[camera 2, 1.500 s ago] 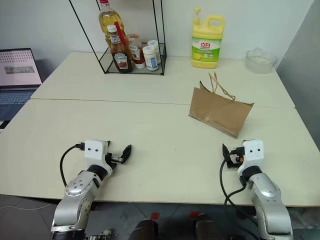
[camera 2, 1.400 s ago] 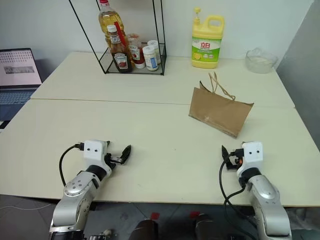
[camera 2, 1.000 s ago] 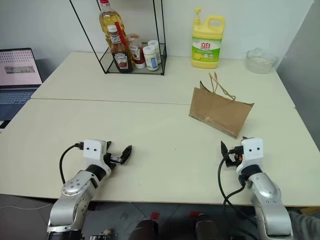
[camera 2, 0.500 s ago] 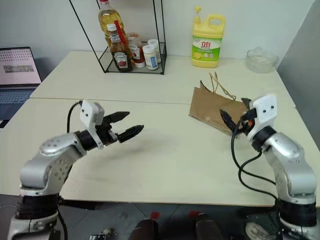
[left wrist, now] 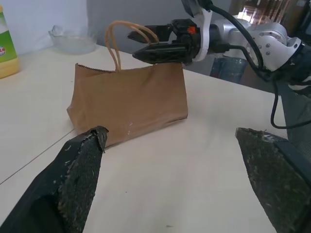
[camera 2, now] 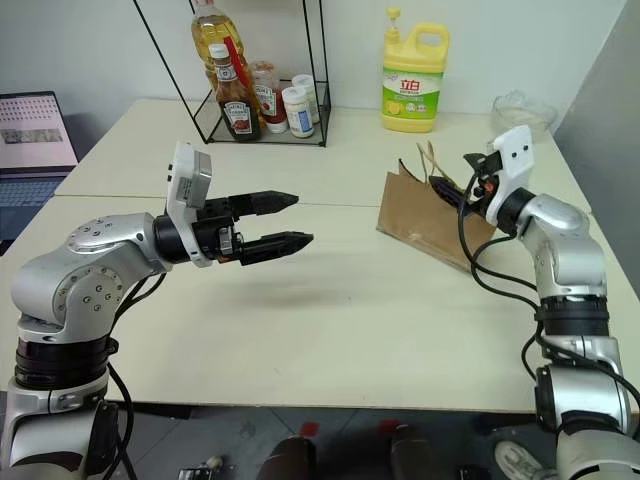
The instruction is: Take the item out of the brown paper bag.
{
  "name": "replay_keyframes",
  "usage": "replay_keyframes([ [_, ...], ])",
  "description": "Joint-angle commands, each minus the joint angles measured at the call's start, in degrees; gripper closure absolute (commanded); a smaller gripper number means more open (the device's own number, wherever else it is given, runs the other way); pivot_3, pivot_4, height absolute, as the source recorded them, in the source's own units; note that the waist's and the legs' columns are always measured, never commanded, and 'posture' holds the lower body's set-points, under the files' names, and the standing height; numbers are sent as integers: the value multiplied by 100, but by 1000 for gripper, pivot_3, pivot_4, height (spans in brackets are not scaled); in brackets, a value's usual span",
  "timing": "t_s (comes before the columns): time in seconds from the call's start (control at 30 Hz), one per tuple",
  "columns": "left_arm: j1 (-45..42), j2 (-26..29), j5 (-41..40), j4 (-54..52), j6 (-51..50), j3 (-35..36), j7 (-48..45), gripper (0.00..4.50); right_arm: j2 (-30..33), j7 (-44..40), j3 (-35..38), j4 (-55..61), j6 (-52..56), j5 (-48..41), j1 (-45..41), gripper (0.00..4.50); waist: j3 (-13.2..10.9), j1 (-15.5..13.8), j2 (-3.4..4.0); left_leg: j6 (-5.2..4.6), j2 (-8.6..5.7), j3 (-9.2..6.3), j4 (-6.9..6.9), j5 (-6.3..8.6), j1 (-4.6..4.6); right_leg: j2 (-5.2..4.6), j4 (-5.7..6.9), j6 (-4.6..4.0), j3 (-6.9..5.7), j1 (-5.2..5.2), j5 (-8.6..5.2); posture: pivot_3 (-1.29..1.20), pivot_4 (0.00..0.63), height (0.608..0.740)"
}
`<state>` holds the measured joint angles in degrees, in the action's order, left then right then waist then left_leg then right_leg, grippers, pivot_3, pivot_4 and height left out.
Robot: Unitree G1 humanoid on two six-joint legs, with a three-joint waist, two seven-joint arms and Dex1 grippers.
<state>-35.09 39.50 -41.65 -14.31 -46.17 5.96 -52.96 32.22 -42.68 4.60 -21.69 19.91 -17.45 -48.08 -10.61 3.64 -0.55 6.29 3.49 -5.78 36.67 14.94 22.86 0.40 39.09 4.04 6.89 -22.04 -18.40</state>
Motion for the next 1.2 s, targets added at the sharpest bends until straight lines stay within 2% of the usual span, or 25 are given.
replay_keyframes([
  [0.03, 36, 14, -131, -273, -24, 99, 82, 0, -68, -351, -14, -562, -275, 28, -461, 162, -1, 6, 1, 0, 0, 0, 1, 0, 0, 0, 0, 0, 0, 0, 0, 0, 150, 740],
  [0.5, 272, 21, -226, -455, -3, 238, 314, 0, -270, -903, -94, -1764, -662, 189, -1164, 162, -3, 23, 3, 3, 0, -1, 4, -1, 0, -1, 5, -1, -1, 0, 1, 0, 150, 740],
  [0.6, 274, 18, -218, -453, 12, 226, 325, 0, -286, -852, -105, -2171, -941, 353, -1343, 734, -3, 30, 4, 2, 0, 0, 5, -1, 0, -1, 7, -1, -1, 0, 2, 0, 150, 740],
  [0.73, 263, 6, -224, -447, 15, 222, 355, 0, -307, -801, -81, -2586, -1217, 503, -1540, 2189, -4, 47, 5, 3, 0, -1, 6, -2, 0, -1, 7, -2, -1, 0, 2, 0, 150, 740],
  [0.77, 274, 5, -226, -455, 17, 226, 362, 0, -313, -806, -74, -2647, -1260, 529, -1571, 2380, -4, 52, 5, 6, 0, 0, 5, -3, 0, -1, 7, -2, -1, 0, 2, 0, 150, 740],
  [1.07, 333, 8, -250, -510, -4, 243, 396, 0, -331, -1018, -39, -2729, -1275, 499, -1628, 2380, -4, 99, 5, 11, 0, -1, 6, -6, 0, -2, 12, -2, -2, 0, 2, 0, 150, 740],
  [1.13, 321, 10, -247, -501, -1, 242, 392, 0, -319, -1044, -43, -2706, -1260, 509, -1634, 2729, -4, 111, 5, 10, 0, -1, 8, -6, -1, -2, 14, -2, -1, 0, 2, 0, 150, 740],
  [1.2, 305, 6, -235, -478, 13, 240, 390, 0, -281, -1105, -59, -2683, -1237, 524, -1636, 3397, -4, 116, 5, 10, 0, -1, 10, -6, -1, -1, 17, -2, -1, 0, 2, 0, 150, 740],
])
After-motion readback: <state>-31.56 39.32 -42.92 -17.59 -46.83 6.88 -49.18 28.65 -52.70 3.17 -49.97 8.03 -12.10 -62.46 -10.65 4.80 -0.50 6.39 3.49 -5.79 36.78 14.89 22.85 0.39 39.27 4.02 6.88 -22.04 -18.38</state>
